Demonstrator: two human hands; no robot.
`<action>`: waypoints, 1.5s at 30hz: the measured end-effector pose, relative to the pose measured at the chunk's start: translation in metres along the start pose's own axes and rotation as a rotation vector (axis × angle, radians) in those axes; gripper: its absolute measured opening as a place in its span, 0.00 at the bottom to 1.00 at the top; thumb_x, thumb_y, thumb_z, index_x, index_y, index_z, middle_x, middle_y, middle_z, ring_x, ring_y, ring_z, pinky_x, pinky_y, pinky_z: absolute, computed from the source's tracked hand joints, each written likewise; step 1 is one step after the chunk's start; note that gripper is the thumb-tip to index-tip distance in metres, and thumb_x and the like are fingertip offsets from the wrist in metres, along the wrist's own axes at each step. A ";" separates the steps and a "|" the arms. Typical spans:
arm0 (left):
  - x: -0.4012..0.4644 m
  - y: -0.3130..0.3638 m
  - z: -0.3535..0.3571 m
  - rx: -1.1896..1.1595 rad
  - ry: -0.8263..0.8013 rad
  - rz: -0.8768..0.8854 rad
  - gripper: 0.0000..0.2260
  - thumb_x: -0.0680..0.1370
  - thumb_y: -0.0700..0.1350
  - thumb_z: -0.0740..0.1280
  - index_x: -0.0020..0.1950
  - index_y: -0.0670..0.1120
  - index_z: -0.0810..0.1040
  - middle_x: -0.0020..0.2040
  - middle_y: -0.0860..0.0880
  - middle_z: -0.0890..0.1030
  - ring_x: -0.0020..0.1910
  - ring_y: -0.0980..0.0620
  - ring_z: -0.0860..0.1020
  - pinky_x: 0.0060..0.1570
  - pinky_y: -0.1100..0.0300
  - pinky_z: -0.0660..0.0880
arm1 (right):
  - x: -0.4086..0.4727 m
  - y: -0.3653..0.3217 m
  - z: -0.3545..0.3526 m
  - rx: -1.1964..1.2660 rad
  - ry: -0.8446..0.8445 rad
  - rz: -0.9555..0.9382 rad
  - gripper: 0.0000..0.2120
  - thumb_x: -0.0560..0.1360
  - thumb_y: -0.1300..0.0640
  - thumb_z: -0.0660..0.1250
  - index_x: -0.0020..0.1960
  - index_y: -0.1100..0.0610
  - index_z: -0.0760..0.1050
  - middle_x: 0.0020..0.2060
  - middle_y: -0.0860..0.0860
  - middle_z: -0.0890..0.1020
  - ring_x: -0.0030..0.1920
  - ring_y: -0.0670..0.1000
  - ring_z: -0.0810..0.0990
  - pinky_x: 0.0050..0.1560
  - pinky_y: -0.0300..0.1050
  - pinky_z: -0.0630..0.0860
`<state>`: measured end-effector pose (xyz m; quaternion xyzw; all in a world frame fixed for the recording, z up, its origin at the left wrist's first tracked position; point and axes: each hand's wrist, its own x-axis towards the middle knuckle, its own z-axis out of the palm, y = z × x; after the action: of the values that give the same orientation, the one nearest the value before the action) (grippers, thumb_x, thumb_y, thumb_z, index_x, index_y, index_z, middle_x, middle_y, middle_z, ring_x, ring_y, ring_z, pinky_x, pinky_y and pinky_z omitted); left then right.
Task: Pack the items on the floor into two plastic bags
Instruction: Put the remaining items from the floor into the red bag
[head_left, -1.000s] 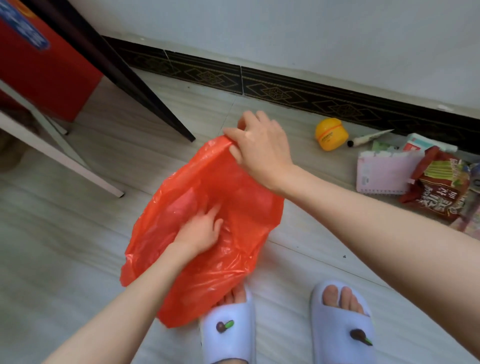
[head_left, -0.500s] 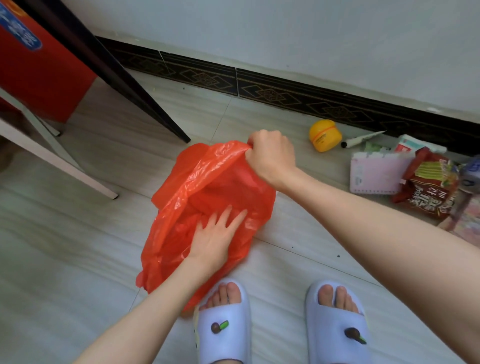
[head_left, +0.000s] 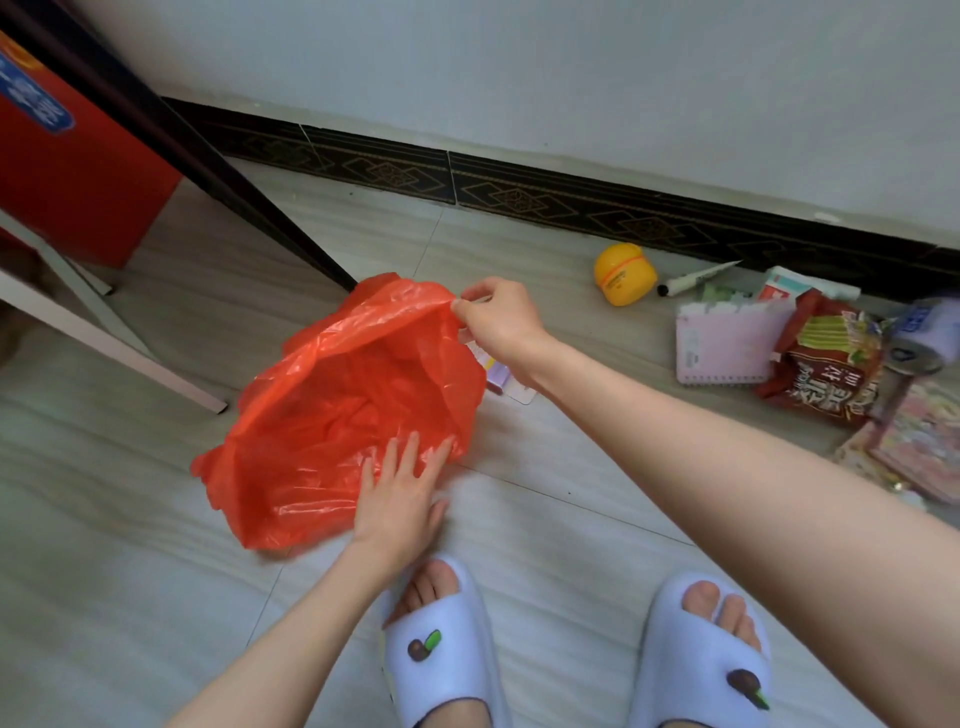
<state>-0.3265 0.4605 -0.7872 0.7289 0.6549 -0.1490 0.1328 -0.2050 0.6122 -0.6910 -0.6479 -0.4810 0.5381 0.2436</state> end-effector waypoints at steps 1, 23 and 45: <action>0.000 -0.001 0.000 0.033 0.032 0.048 0.38 0.60 0.52 0.77 0.68 0.51 0.67 0.63 0.39 0.76 0.60 0.36 0.75 0.52 0.36 0.72 | 0.001 0.002 -0.002 0.012 -0.023 -0.010 0.11 0.72 0.57 0.64 0.53 0.58 0.76 0.50 0.58 0.82 0.54 0.59 0.80 0.59 0.54 0.75; 0.145 0.110 -0.010 -0.163 -0.072 -0.034 0.32 0.78 0.58 0.54 0.76 0.50 0.42 0.75 0.39 0.37 0.73 0.38 0.37 0.69 0.38 0.44 | 0.040 0.139 -0.217 -1.097 0.055 -0.052 0.27 0.77 0.60 0.60 0.73 0.59 0.55 0.72 0.57 0.60 0.72 0.57 0.57 0.67 0.52 0.62; 0.126 0.120 0.012 -0.444 0.204 -0.097 0.27 0.67 0.39 0.68 0.66 0.42 0.68 0.68 0.33 0.63 0.60 0.33 0.66 0.49 0.45 0.72 | 0.039 0.140 -0.206 -1.196 0.053 -0.208 0.16 0.73 0.56 0.67 0.59 0.59 0.70 0.59 0.56 0.70 0.61 0.56 0.66 0.52 0.48 0.67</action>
<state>-0.1955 0.5588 -0.8475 0.6609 0.7157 0.0669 0.2157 0.0360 0.6301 -0.7633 -0.6352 -0.7545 0.1316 -0.0994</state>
